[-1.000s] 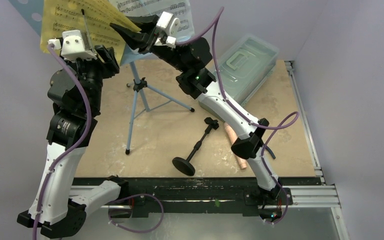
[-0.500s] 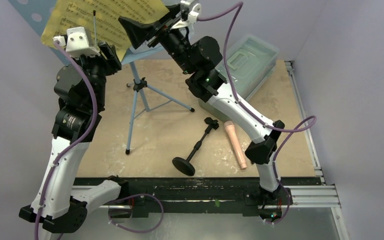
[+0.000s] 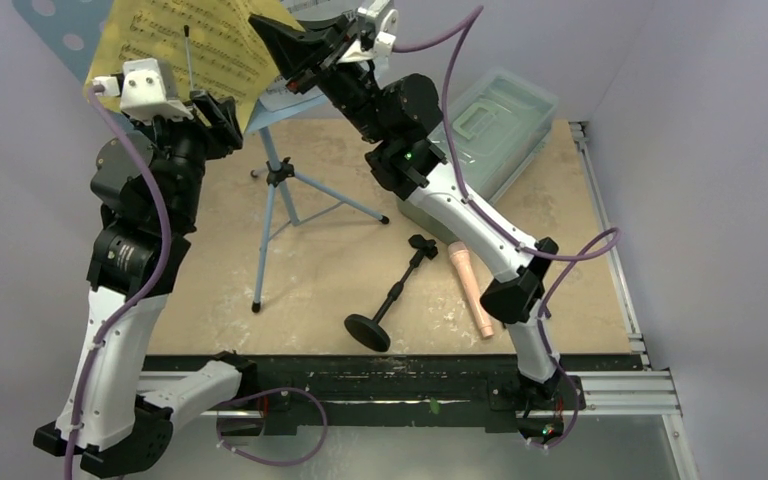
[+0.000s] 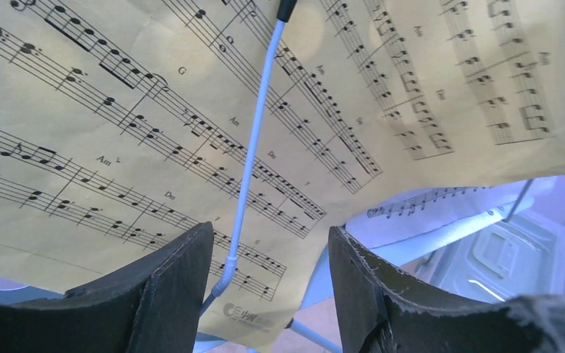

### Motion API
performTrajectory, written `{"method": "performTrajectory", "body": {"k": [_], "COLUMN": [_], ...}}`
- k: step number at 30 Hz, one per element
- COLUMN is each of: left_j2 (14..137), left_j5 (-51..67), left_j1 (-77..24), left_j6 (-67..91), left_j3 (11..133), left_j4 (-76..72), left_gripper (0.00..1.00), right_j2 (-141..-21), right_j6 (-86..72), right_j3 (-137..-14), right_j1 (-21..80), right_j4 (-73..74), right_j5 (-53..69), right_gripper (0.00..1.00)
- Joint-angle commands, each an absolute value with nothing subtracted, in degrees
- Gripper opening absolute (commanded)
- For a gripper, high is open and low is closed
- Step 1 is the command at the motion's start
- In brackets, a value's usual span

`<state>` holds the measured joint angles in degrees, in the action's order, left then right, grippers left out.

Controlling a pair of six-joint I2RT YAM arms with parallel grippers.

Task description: Set up the instrument practice props

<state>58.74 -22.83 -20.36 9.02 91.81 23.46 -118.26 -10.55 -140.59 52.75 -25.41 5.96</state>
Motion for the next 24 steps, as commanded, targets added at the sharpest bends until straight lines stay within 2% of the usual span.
{"method": "performTrajectory", "body": {"k": [1, 6, 12, 20, 22, 24], "left_j2": [55.4, 55.0, 59.0, 69.4, 71.0, 71.0], "left_j5": [-16.0, -11.5, -7.3, -2.5, -2.8, -4.6], "left_j1": [-20.7, -20.7, -20.7, -20.7, -20.7, -20.7], "left_j6": [12.4, 12.3, 18.5, 38.2, 42.0, 42.4], "left_j3": [95.3, 97.6, 104.4, 118.0, 120.0, 120.5], "left_j4": [27.3, 29.5, 26.7, 18.6, 17.5, 16.6], "left_gripper": [0.58, 0.61, 0.69, 0.67, 0.73, 0.74], "right_j2": [-120.5, -122.2, -121.2, -121.3, -121.1, -120.9], "right_j6": [-1.5, 4.4, 7.4, 8.6, 8.9, 8.7], "right_j3": [-147.3, -151.9, -152.3, -151.9, -151.7, -151.4], "right_j1": [52.3, 51.5, 50.3, 50.1, 50.1, 50.2], "right_j4": [-28.1, -27.8, -27.8, -26.2, -26.1, -26.1], "right_j5": [12.3, 14.5, 17.2, 19.0, 19.2, 19.4], "right_gripper": [0.00, 0.00, 0.00, 0.00, 0.00, 0.00]}}
